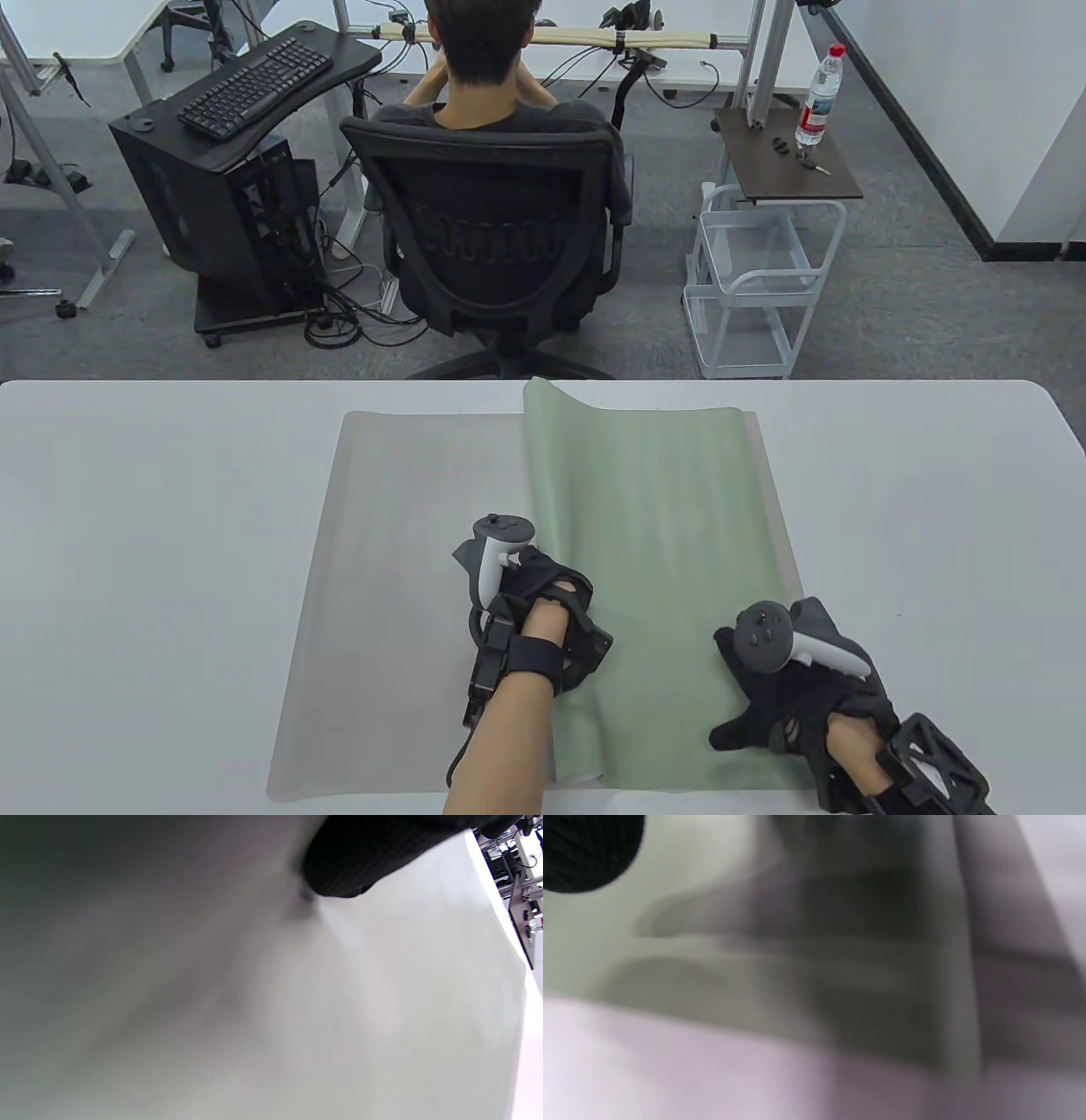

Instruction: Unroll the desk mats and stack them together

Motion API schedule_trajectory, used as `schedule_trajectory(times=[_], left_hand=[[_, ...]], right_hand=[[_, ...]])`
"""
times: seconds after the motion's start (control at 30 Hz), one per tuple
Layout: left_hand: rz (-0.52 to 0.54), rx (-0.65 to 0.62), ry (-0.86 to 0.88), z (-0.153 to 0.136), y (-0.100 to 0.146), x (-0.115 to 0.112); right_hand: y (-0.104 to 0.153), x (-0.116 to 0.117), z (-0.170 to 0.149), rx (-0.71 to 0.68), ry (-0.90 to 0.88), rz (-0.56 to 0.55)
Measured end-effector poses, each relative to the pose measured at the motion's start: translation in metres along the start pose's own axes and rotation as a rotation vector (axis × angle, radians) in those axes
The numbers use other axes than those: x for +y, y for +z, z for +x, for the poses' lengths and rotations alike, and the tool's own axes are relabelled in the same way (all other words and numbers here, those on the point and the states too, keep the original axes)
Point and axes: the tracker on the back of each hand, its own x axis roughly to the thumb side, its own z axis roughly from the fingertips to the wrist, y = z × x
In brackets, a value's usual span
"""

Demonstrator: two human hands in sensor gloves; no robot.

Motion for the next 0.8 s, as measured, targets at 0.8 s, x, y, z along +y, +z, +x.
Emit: schedule_trajectory(times=[0.8], left_hand=[[-0.025, -0.022, -0.004, 0.012, 0.004, -0.019]], right_hand=[[-0.016, 0.013, -0.048, 0.182, -0.093, -0.087]])
